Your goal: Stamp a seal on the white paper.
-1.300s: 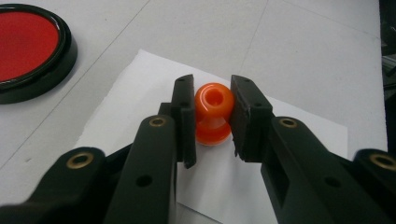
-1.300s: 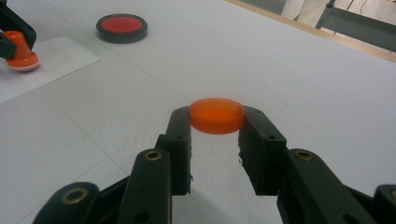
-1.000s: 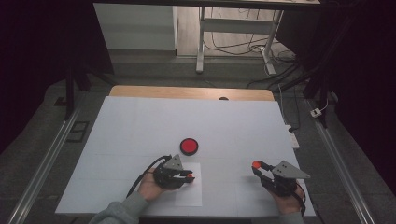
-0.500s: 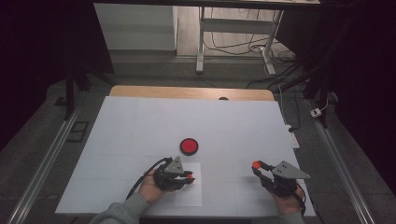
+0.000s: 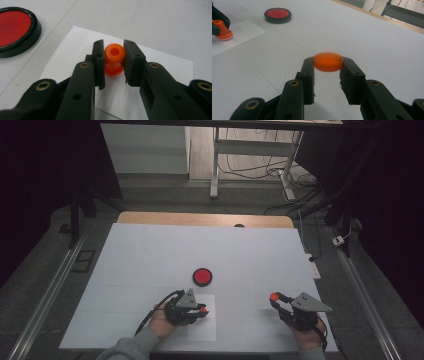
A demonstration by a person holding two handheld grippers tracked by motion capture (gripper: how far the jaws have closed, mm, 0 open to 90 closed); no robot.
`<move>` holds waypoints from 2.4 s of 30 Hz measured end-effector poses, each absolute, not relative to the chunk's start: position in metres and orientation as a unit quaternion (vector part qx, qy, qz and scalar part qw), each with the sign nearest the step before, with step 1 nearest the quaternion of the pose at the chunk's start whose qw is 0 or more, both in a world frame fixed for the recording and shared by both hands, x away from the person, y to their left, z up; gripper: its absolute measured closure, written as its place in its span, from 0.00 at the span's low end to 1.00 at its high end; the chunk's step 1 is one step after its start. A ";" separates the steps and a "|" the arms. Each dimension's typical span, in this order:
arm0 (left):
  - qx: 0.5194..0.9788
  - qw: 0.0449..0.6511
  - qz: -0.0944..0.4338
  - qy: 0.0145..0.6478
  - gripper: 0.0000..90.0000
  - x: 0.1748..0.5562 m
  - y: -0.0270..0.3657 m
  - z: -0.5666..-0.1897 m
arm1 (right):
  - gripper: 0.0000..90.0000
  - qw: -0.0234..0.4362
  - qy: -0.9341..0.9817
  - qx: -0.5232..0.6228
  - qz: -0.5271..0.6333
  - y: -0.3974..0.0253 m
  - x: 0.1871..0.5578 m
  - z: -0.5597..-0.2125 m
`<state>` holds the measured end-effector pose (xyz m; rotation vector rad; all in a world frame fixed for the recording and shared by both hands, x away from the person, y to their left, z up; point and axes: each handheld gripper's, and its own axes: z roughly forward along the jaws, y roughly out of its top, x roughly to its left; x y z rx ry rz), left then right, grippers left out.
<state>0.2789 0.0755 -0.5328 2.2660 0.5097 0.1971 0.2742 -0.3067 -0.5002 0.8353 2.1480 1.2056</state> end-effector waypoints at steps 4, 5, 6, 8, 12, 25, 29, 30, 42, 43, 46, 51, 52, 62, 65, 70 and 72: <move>0.892 0.396 0.082 0.200 0.81 0.278 0.076 -0.533 | 0.72 0.270 0.797 0.310 0.443 -0.306 0.274 -0.499; 0.893 0.395 0.082 0.197 0.81 0.278 0.076 -0.533 | 0.72 0.267 0.796 0.309 0.447 -0.307 0.274 -0.500; 0.892 0.398 0.082 0.200 0.81 0.278 0.076 -0.534 | 0.72 0.267 0.796 0.310 0.447 -0.307 0.274 -0.500; 0.892 0.397 0.084 0.199 0.81 0.277 0.076 -0.534 | 0.72 0.268 0.797 0.310 0.444 -0.307 0.274 -0.500; 0.894 0.394 0.087 0.195 0.81 0.277 0.076 -0.533 | 0.72 0.268 0.797 0.309 0.444 -0.307 0.274 -0.500; 0.894 0.395 0.092 0.193 0.81 0.276 0.076 -0.534 | 0.72 0.267 0.797 0.310 0.444 -0.307 0.274 -0.500; 0.893 0.396 0.093 0.193 0.81 0.276 0.076 -0.534 | 0.72 0.268 0.797 0.310 0.444 -0.307 0.274 -0.500; 0.893 0.396 0.093 0.193 0.81 0.276 0.076 -0.534 | 0.72 0.267 0.795 0.310 0.447 -0.307 0.275 -0.500; 0.881 0.420 0.091 0.201 0.81 0.280 0.081 -0.533 | 0.72 0.268 0.796 0.311 0.445 -0.307 0.274 -0.500; 0.869 0.440 0.086 0.209 0.80 0.281 0.084 -0.529 | 0.72 0.268 0.796 0.311 0.445 -0.308 0.274 -0.500; 0.848 0.477 0.079 0.217 0.80 0.282 0.091 -0.514 | 0.72 0.269 0.795 0.311 0.445 -0.308 0.275 -0.500; 0.840 0.490 0.068 0.224 0.80 0.281 0.095 -0.505 | 0.72 0.270 0.796 0.312 0.443 -0.307 0.275 -0.500; 0.837 0.493 0.065 0.228 0.80 0.281 0.096 -0.504 | 0.72 0.268 0.795 0.310 0.447 -0.307 0.275 -0.500; 0.814 0.514 0.067 0.261 0.80 0.284 0.117 -0.483 | 0.72 0.269 0.796 0.309 0.445 -0.306 0.274 -0.499; 0.809 0.518 0.068 0.267 0.80 0.286 0.123 -0.480 | 0.72 0.269 0.796 0.309 0.445 -0.306 0.274 -0.499; 0.802 0.525 0.074 0.275 0.80 0.287 0.132 -0.475 | 0.72 0.267 0.796 0.310 0.446 -0.306 0.274 -0.500; 0.799 0.529 0.073 0.278 0.80 0.288 0.136 -0.473 | 0.72 0.267 0.797 0.308 0.446 -0.306 0.275 -0.500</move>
